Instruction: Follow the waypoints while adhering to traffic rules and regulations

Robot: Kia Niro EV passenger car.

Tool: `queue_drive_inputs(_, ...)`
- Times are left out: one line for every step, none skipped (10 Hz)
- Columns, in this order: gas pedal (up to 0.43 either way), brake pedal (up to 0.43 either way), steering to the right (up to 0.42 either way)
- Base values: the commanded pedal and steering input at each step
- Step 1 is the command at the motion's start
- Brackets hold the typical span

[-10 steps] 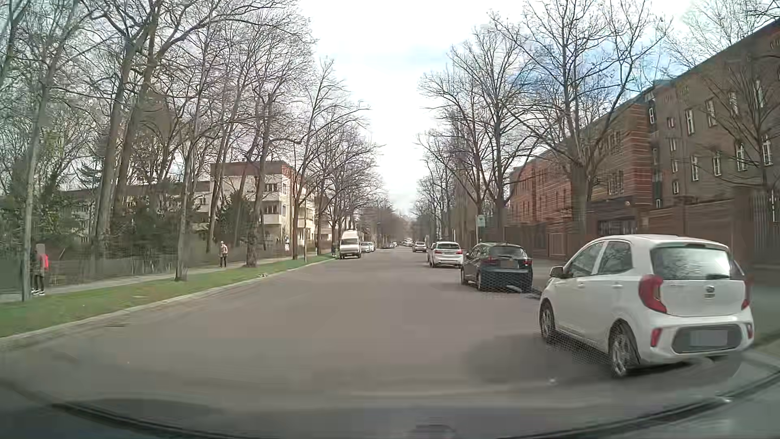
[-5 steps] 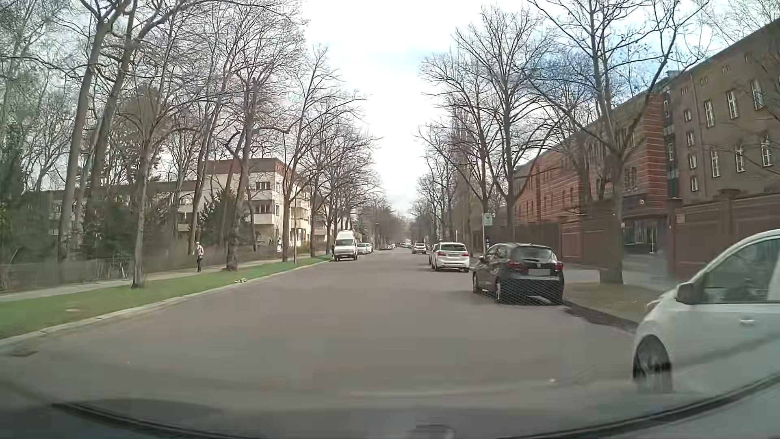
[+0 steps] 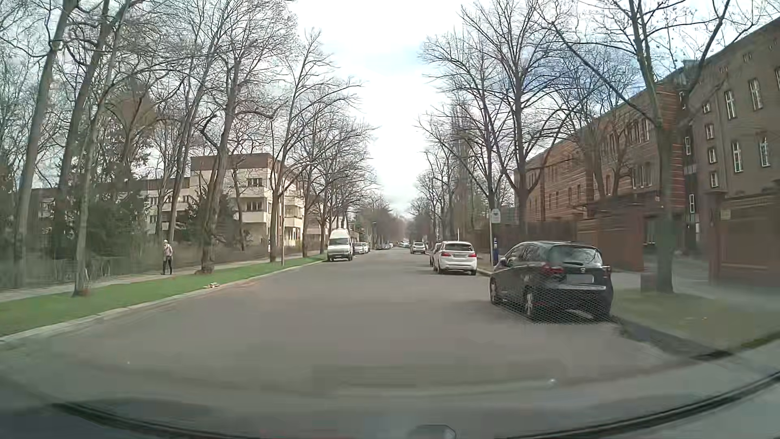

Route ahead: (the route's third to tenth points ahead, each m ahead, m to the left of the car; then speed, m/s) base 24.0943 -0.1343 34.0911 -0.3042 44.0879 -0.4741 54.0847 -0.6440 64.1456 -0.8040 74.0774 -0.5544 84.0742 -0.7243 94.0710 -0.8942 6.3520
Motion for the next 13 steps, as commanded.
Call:
queue_drive_inputs(0.000, 0.000, 0.005)
queue_drive_inputs(0.000, 0.000, 0.005)
queue_drive_inputs(0.000, 0.000, 0.005)
queue_drive_inputs(0.000, 0.000, 0.005)
queue_drive_inputs(0.000, 0.000, 0.005)
queue_drive_inputs(0.000, 0.000, 0.005)
queue_drive_inputs(0.000, 0.000, 0.005)
queue_drive_inputs(0.000, 0.000, 0.005)
queue_drive_inputs(0.000, 0.000, 0.004)
queue_drive_inputs(0.000, 0.000, 0.000)
queue_drive_inputs(0.000, 0.000, 0.000)
queue_drive_inputs(0.000, 0.000, 0.000)
queue_drive_inputs(0.000, 0.000, 0.000)
